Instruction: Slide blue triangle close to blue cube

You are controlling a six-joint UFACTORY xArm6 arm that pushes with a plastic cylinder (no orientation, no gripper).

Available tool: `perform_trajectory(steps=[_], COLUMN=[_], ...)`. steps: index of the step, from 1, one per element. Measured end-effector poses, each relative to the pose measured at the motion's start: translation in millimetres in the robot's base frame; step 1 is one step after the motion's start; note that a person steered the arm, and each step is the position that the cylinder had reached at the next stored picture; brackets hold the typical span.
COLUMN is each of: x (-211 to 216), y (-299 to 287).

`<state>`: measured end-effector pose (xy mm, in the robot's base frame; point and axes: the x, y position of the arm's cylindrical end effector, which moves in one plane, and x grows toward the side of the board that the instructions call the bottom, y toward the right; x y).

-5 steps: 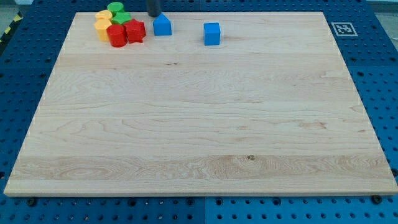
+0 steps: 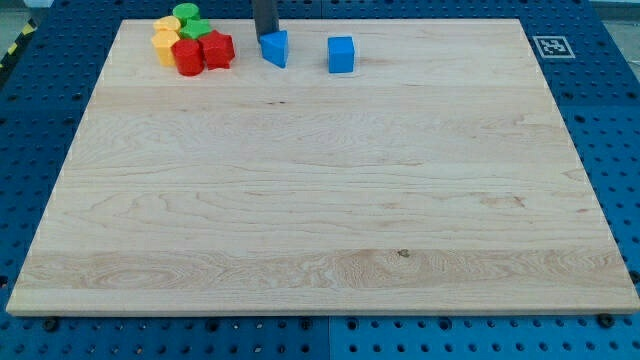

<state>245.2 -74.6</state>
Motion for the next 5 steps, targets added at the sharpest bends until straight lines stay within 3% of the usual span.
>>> perform_trajectory(steps=[5], x=[84], y=[3])
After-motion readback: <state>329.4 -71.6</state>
